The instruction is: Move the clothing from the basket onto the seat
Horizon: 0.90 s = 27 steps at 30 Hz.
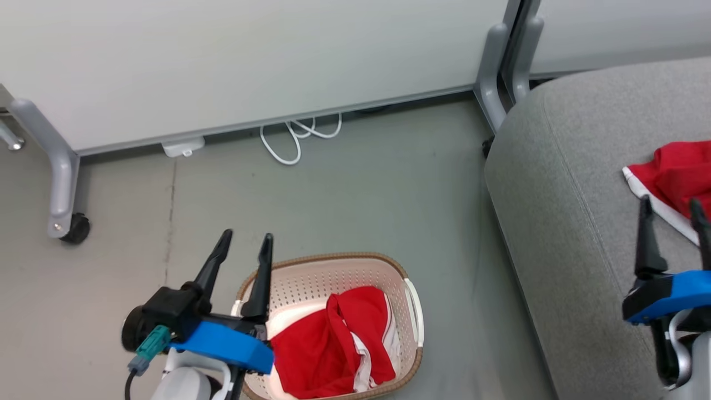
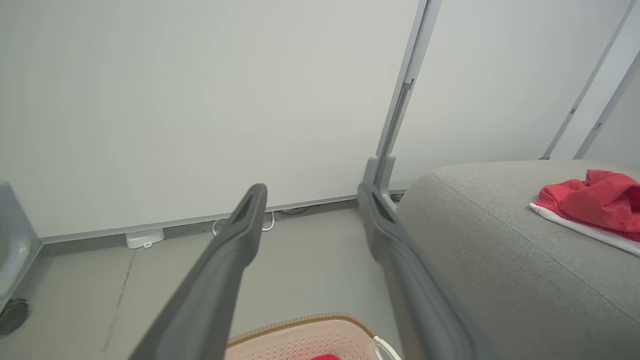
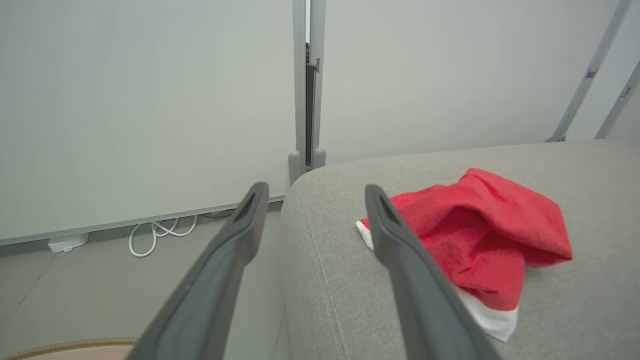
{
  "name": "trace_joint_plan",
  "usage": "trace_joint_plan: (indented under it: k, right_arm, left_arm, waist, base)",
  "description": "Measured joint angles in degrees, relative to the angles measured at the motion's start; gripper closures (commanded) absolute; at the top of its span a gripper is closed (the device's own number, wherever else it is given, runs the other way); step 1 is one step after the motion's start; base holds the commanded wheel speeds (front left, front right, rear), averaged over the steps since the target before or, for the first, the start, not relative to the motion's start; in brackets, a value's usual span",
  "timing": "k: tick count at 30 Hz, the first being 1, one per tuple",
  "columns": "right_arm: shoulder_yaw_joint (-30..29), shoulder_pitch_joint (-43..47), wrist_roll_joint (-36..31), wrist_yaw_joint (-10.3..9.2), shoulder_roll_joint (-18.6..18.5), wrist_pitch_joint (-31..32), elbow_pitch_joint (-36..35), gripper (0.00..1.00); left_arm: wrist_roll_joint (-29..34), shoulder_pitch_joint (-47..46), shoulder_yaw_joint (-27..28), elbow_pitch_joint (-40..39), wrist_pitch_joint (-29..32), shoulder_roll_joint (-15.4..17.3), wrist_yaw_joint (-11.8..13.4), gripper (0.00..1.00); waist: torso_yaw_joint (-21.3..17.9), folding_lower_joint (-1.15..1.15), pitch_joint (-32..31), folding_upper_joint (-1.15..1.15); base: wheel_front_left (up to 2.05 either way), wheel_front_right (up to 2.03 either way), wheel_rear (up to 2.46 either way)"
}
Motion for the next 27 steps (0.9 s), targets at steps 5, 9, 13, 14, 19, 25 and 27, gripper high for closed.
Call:
trace_joint_plan:
  k: [5, 9, 13, 14, 19, 25, 27]
  right_arm:
    - [4.20, 4.59, 0.77, 0.00, 1.59, 2.05, -5.68, 0.00]
    - [7.12, 8.03, 1.63, 0.00, 2.15, 2.90, -8.03, 0.00]
    - [9.38, 10.64, 1.86, 0.00, 2.53, 2.96, -9.34, 0.00]
    - [9.80, 11.11, 2.78, 0.00, 2.54, 2.82, -9.54, 0.00]
    - [13.06, 13.05, 5.91, 0.00, 2.58, 2.12, -9.95, 0.00]
    - [13.84, 14.89, 6.99, 0.00, 2.61, 1.87, -10.24, 0.00]
    - [14.22, 14.99, 7.24, 0.00, 2.63, 1.87, -10.43, 0.00]
  left_arm:
    - [0.80, 2.30, 3.57, 0.86, 0.00, -0.77, 0.00, 0.00]
    - [1.25, 3.72, 6.12, 1.40, 0.00, -0.96, -0.01, 0.00]
    - [1.74, 5.04, 7.94, 2.13, 0.00, -0.89, -0.01, 0.00]
    - [1.79, 5.46, 8.48, 2.25, 0.00, -0.87, -0.01, 0.00]
    - [2.04, 7.22, 10.99, 2.93, 0.00, -0.99, -0.01, 0.00]
    - [2.31, 7.61, 11.25, 3.42, 0.00, -1.13, -0.22, 0.00]
    - [2.32, 7.62, 11.21, 3.42, 0.00, -1.12, -0.22, 0.00]
  waist:
    - [0.83, 0.00, -2.46, 0.00]
    - [1.97, 0.00, -4.05, 0.00]
    - [2.94, 0.00, -5.39, 0.00]
    - [3.16, 0.00, -5.69, 0.00]
    - [3.81, 0.01, -7.13, 0.00]
    - [5.39, 0.01, -8.08, 0.00]
    - [5.67, 0.01, -8.05, 0.00]
  base:
    - [0.00, 0.00, 0.00]
    - [0.00, 0.00, 0.00]
    - [0.00, 0.00, 0.00]
    - [0.00, 0.00, 0.00]
    - [0.00, 0.00, 0.00]
    - [0.00, 0.00, 0.00]
    - [0.00, 0.00, 0.00]
